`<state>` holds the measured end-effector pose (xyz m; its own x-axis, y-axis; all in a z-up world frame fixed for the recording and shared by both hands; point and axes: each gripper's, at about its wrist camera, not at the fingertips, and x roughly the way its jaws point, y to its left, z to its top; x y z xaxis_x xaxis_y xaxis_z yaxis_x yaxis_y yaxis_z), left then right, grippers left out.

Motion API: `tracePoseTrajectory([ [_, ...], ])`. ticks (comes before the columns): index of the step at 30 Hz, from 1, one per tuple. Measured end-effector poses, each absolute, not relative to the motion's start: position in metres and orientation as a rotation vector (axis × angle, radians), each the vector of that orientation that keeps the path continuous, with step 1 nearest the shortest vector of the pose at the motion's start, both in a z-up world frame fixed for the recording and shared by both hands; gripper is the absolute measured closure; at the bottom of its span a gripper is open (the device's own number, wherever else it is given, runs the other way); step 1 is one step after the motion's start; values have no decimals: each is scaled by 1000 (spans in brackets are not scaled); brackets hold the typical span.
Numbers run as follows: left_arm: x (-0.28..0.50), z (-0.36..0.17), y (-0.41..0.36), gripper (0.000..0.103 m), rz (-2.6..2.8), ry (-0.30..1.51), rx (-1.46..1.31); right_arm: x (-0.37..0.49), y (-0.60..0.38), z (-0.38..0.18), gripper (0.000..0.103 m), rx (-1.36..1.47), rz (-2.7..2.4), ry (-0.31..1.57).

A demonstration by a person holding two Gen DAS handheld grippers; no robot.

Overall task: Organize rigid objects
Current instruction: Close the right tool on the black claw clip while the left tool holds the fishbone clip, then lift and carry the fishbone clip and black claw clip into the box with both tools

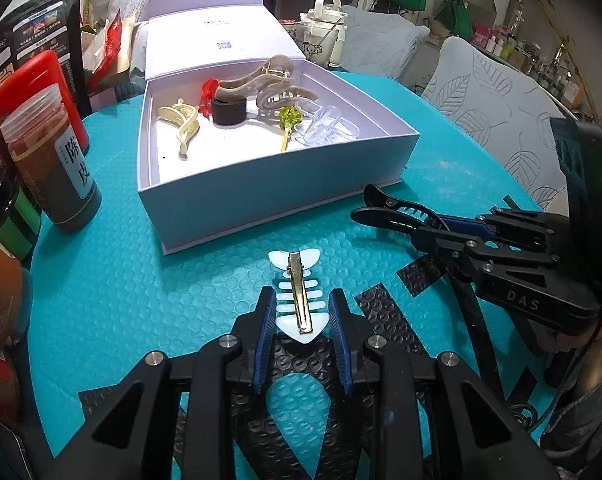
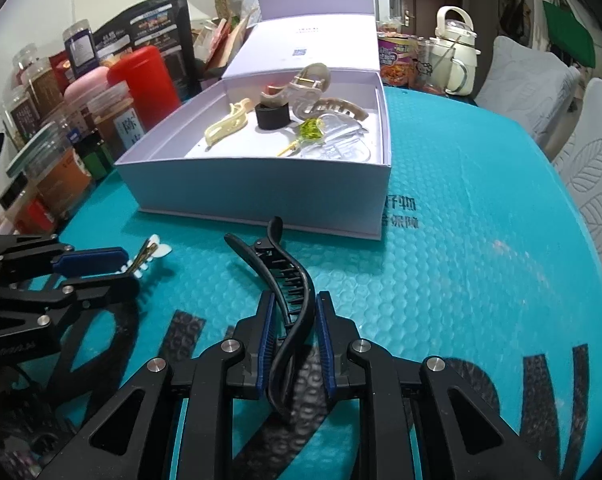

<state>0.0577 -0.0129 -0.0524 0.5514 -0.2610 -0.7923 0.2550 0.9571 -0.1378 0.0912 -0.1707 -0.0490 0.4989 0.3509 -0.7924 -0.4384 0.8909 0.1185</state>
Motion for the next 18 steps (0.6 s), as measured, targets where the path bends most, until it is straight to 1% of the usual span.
tracePoseTrajectory([
  [18,16,-15,-14,76,-287,832,16,46,-179,-20,83,-57,479,869],
])
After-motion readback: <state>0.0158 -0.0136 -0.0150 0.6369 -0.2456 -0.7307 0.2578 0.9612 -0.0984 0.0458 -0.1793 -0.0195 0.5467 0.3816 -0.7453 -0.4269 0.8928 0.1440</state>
